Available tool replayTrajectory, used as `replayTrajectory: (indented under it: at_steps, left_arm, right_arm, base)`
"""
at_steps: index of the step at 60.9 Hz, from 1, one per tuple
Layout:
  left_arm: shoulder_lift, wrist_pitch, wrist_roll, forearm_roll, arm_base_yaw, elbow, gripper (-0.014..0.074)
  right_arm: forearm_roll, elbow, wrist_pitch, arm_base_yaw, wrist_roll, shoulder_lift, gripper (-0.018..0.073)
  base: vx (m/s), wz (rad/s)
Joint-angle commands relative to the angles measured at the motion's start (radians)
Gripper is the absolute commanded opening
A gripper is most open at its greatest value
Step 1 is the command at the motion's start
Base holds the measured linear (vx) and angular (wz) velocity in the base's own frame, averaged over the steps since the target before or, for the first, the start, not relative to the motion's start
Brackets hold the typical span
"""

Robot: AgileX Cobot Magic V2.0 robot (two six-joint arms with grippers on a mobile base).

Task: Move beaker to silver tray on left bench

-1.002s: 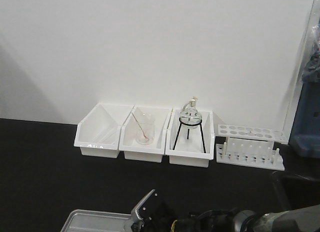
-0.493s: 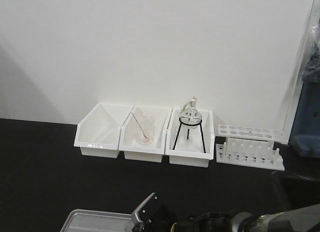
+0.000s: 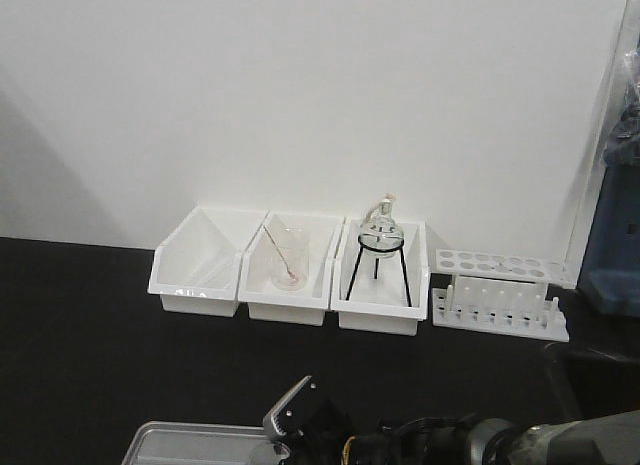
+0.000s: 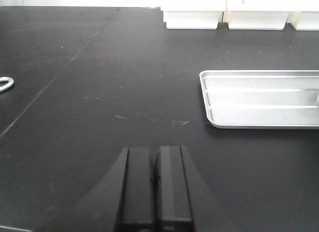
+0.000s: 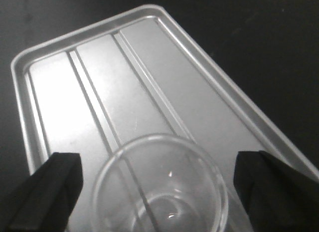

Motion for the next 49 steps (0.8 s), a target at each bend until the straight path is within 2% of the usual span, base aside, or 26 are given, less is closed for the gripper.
replayTrajectory:
  at_steps: [1,23,37,41,49]
  left_arm:
    - [-0.006,-0.078,0.000,-0.005,-0.003,0.020,0.0001]
    - [-0.006,-0.078,0.000,-0.005,-0.003,0.020,0.0001]
    - [-0.006,-0.078,0.000,-0.005,-0.003,0.020,0.0001]
    - [-0.006,-0.078,0.000,-0.005,-0.003,0.020,0.0001]
    - [-0.006,-0.078,0.000,-0.005,-0.003,0.020,0.0001]
  right_arm:
    - [0.021,-0.023,-0.049,-0.004,-0.004,-0.082,0.0714]
    - [0.020,-0.022,-0.047,-0.005,0.010,-0.217,0.0627]
    - [0.006,-0.019,-0.027,-0.005,0.167,-0.462,0.0495]
    - [-0.047,-0.019,-0.026,-0.005,0.209,-0.536,0.0441]
    - [-0.212,-0.019,-0.027,-0.005,0.330,-0.658,0.0302]
  base:
    - [0.00,0.00]
    - [0.00,0.00]
    - [0.00,0.00]
    - [0.00,0.00]
    - [0.00,0.00]
